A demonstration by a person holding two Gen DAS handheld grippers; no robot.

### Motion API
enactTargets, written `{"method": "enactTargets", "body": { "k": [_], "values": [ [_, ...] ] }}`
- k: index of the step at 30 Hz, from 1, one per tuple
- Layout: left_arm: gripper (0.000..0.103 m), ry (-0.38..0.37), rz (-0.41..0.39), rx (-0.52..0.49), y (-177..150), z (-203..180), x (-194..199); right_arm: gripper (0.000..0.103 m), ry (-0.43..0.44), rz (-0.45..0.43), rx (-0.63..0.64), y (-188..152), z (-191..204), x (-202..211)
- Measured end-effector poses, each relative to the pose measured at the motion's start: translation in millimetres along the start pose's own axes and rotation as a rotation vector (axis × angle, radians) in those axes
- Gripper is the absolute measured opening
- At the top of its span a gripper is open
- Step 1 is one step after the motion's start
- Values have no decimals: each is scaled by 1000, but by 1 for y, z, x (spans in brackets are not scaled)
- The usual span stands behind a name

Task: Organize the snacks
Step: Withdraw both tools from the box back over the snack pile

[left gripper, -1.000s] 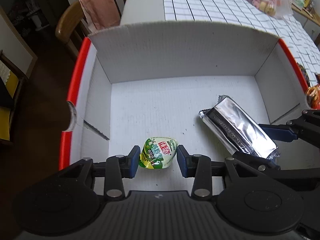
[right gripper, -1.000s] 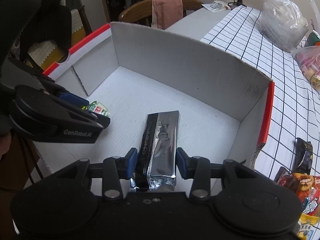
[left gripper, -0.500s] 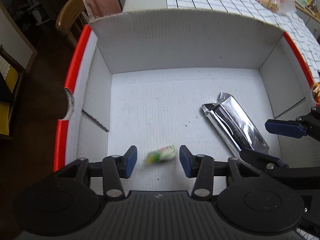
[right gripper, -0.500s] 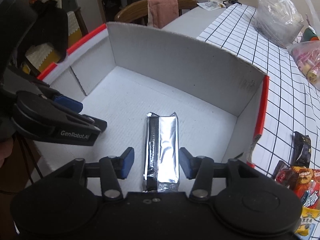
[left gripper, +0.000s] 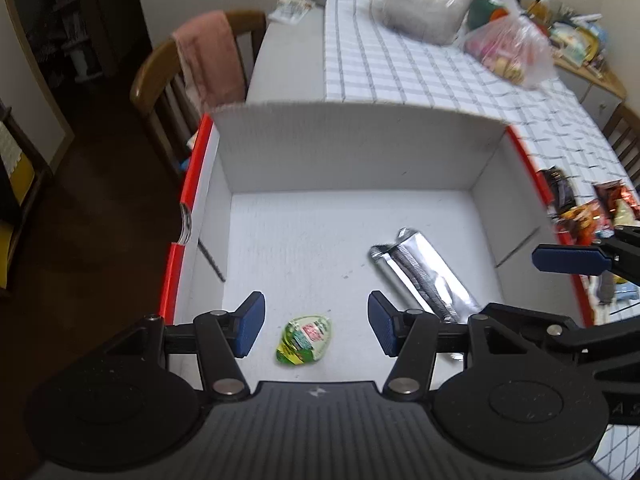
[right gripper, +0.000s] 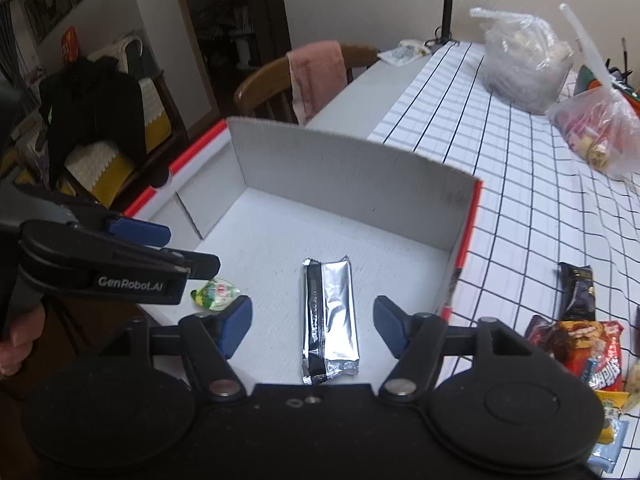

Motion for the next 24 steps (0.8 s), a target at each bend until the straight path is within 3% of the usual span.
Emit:
{"method": "enactTargets", "body": {
  "k": [3, 13, 18, 24],
  "values": [
    [64, -15, -58, -1, 2, -6, 17, 78, 4, -28, -12, 3, -2, 16],
    [64, -47, -191, -22, 5, -40, 60, 89, -10, -122, -73, 3, -22, 69],
    [72, -53, -259, -24, 4, -69, 79, 95, -19, -155, -101, -3, -44, 95],
    [73, -88, -300, -44, 4, -111, 90, 103, -48, -191, -140, -13, -83, 128]
  ]
}}
Point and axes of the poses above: each gripper's, at about its wrist camera, not at the fingertips, and x roughly against the way its jaws point, z to its left, y to its top, the point moved 1 cm from there along -x, roughly the way its jaws point, and after that the axes turned 15 degrees about -z, right-handed, at the moved point
